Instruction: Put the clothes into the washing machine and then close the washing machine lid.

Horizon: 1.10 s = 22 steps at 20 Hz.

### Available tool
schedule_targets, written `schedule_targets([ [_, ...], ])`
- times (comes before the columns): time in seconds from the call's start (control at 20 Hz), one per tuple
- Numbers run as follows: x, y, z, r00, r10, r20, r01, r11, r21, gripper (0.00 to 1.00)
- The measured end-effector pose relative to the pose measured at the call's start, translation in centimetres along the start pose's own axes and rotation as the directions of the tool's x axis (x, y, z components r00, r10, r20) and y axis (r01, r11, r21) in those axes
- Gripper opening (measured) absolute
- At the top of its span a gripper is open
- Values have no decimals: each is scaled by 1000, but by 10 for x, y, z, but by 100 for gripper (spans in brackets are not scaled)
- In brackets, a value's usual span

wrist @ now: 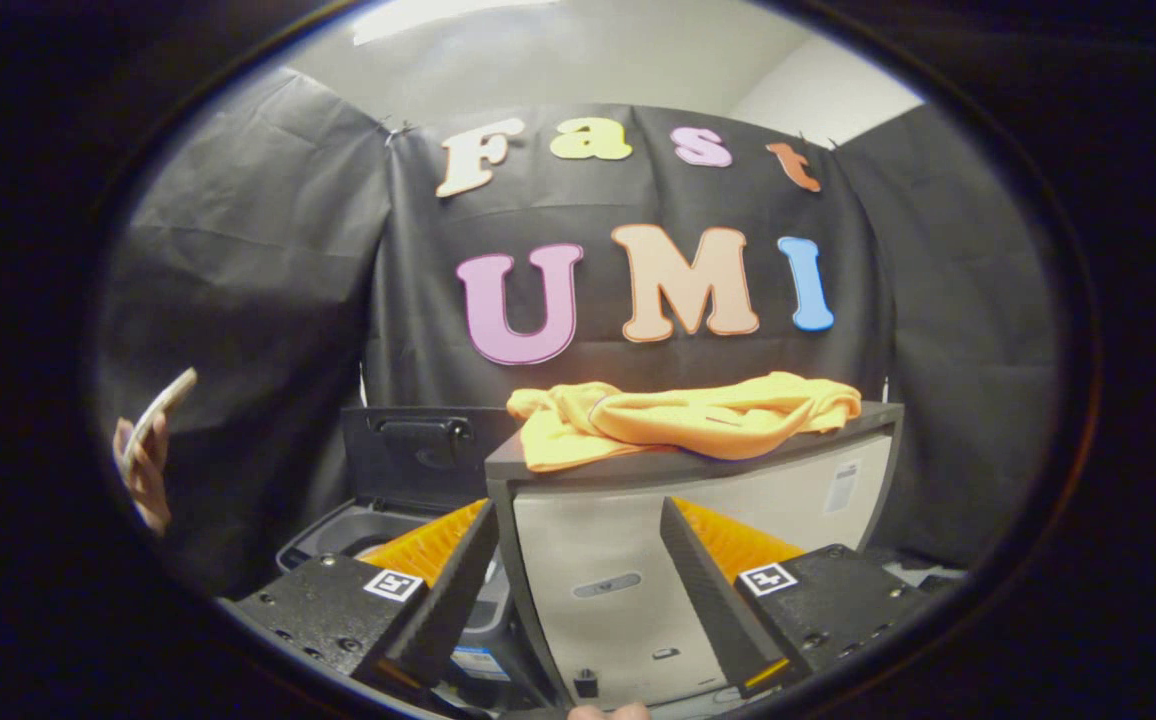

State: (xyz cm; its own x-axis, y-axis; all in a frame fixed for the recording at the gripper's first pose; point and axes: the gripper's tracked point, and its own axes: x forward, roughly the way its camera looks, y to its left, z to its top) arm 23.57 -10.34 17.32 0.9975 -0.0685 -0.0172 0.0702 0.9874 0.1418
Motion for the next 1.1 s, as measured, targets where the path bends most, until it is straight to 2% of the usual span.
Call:
schedule_targets([
  [0.35,37,-14,27,997,0,-77,12,988,153,96],
  [0.55,48,-18,37,990,-8,-138,33,982,184,97],
  [0.7,52,-17,63,994,-17,-105,29,993,115,97],
  [0.9,69,-29,77,986,-61,-152,65,998,19,97],
  [1.0,70,-19,100,992,-52,-113,52,999,-3,98],
  [1.1,75,-22,130,997,-69,-28,65,991,-114,97],
])
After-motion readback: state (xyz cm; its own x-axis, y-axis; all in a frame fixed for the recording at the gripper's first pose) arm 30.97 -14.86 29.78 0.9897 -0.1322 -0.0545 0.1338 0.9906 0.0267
